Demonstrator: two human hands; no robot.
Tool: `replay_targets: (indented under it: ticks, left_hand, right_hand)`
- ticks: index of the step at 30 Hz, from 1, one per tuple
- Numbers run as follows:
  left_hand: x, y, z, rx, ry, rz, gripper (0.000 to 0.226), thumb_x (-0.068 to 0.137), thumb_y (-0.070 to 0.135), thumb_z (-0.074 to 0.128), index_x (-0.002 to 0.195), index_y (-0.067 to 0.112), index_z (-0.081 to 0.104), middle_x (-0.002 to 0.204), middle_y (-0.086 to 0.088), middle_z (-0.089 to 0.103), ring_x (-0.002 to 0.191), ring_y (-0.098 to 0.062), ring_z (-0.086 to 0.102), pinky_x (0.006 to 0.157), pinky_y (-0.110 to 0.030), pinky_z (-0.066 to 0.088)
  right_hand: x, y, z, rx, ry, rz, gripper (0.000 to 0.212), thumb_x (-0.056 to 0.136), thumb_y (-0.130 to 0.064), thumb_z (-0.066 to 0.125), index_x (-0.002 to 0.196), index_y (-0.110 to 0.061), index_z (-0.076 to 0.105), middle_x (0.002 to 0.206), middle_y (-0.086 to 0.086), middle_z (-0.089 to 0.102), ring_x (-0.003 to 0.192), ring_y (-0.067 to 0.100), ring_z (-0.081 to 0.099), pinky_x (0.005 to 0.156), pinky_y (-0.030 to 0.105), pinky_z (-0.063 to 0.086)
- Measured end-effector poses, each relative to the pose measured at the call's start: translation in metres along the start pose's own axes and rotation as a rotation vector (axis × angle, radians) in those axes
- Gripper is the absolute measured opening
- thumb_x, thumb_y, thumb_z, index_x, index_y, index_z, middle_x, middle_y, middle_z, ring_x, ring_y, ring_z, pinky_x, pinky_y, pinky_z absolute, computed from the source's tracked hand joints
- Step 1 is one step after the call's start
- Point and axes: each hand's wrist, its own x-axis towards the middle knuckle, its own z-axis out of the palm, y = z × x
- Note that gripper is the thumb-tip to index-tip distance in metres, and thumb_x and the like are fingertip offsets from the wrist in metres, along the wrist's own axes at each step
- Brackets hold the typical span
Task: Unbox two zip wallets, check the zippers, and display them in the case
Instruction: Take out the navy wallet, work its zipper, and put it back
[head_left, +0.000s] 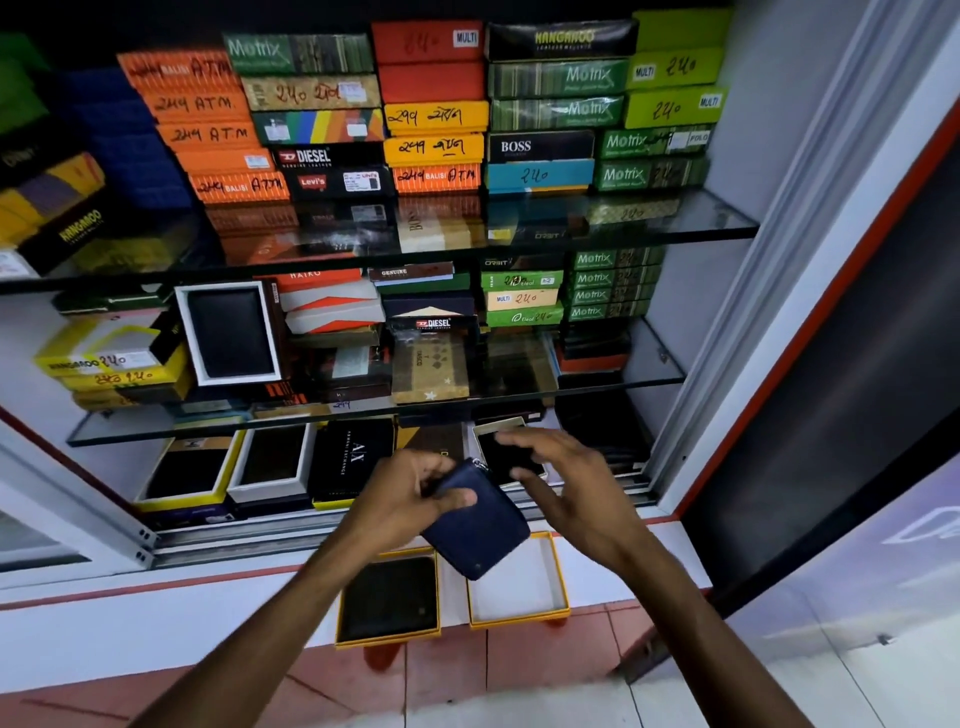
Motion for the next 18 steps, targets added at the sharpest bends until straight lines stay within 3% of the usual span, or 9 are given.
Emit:
replay_targets:
  ticks: [3, 5, 8, 13, 15, 18]
  left_hand:
    - [-0.002, 0.019, -0.021, 0.141, -0.055, 0.067, 0.015, 0.076, 0.029, 0.080, 0.088, 0.022, 0.076, 0.086, 0.002, 0.079, 0.085, -0.017, 0.073, 0.081, -0.045, 0.056]
    - [-0.003, 0.029, -0.032, 0.200, -0.082, 0.082, 0.016, 0.073, 0.033, 0.081, 0.086, 0.025, 0.076, 0.085, 0.007, 0.079, 0.084, -0.010, 0.074, 0.081, -0.045, 0.057]
    - [-0.006, 0.038, -0.043, 0.222, -0.111, 0.076, 0.020, 0.074, 0.033, 0.082, 0.089, 0.021, 0.077, 0.087, 0.003, 0.080, 0.086, -0.015, 0.074, 0.082, -0.045, 0.056]
    - [-0.011, 0.046, -0.056, 0.130, -0.207, 0.028, 0.024, 0.078, 0.018, 0.080, 0.099, 0.007, 0.076, 0.098, -0.010, 0.079, 0.092, -0.022, 0.074, 0.083, -0.039, 0.056]
    - [-0.013, 0.046, -0.062, 0.050, -0.256, -0.022, 0.025, 0.081, 0.013, 0.077, 0.103, 0.003, 0.074, 0.102, -0.016, 0.078, 0.091, -0.022, 0.073, 0.084, -0.037, 0.056]
    - [-0.016, 0.037, -0.078, -0.140, -0.232, -0.096, 0.022, 0.082, 0.016, 0.074, 0.102, 0.008, 0.076, 0.098, -0.010, 0.079, 0.085, -0.016, 0.072, 0.074, -0.028, 0.056]
  right_hand:
    - [0.022, -0.012, -0.005, -0.087, -0.136, -0.136, 0.043, 0.097, -0.023, 0.058, 0.139, -0.033, 0.051, 0.140, -0.014, 0.058, 0.129, 0.002, 0.050, 0.106, 0.016, 0.041]
    - [0.030, -0.014, -0.007, -0.072, -0.164, -0.150, 0.041, 0.094, -0.024, 0.062, 0.134, -0.032, 0.057, 0.129, -0.010, 0.065, 0.119, 0.006, 0.058, 0.099, 0.023, 0.049]
    - [0.035, -0.015, -0.006, 0.032, -0.164, -0.093, 0.030, 0.090, -0.027, 0.068, 0.120, -0.029, 0.068, 0.109, -0.010, 0.073, 0.099, 0.004, 0.066, 0.086, 0.032, 0.057]
    - [0.036, -0.024, -0.001, 0.013, -0.001, -0.129, 0.019, 0.082, -0.029, 0.068, 0.099, -0.029, 0.076, 0.076, -0.034, 0.057, 0.074, -0.007, 0.056, 0.063, 0.021, 0.052]
    - [0.035, -0.030, -0.003, -0.036, 0.028, -0.178, 0.016, 0.081, -0.024, 0.069, 0.094, -0.026, 0.079, 0.077, -0.030, 0.060, 0.074, -0.010, 0.052, 0.061, 0.017, 0.047]
    - [0.027, -0.033, -0.011, -0.121, 0.039, -0.200, 0.013, 0.081, -0.024, 0.069, 0.092, -0.026, 0.077, 0.081, -0.018, 0.070, 0.078, -0.005, 0.054, 0.066, 0.016, 0.044]
